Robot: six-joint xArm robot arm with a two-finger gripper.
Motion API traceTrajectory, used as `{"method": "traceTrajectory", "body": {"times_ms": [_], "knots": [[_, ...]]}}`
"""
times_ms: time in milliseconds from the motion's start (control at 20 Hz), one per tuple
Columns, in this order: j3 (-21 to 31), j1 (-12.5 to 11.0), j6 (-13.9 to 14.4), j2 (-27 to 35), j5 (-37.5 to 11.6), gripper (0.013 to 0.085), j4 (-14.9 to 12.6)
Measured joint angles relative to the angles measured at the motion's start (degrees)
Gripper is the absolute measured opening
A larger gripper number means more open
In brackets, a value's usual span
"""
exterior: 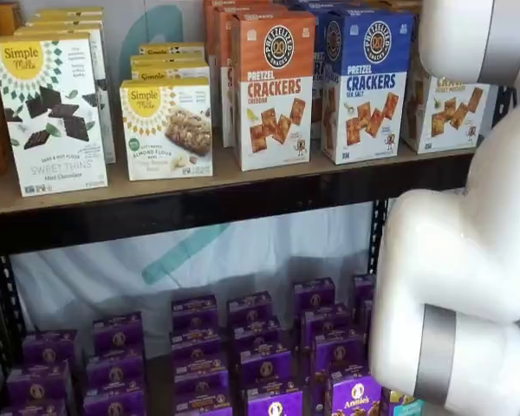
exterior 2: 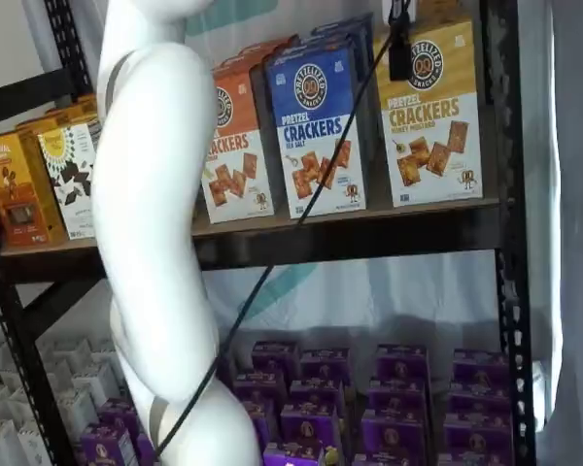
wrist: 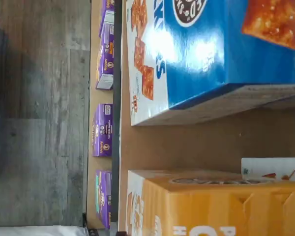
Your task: Retrieve the yellow and white box located on the top shelf, the sixth one from the left
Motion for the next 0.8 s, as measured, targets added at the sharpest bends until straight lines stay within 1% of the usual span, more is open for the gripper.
{"method": "traceTrajectory", "body": {"times_ms": [350,450,500,550,800], "knots": [[0.9,-0.2,-0.3,-0.5,-0.5,0.0850,0.1],[1.0,-0.3,-0.3,-0.6,-0.5,0.0770,0.4],[1.0,-0.4,-0.3,-0.6,-0.4,0.0770,0.5],[1.0,-0.4,-0.3,-0.6,-0.4,0.0730,0.5],[1.3,-0.5,-0.3,-0.9,-0.5,0.0730,0.8]]}}
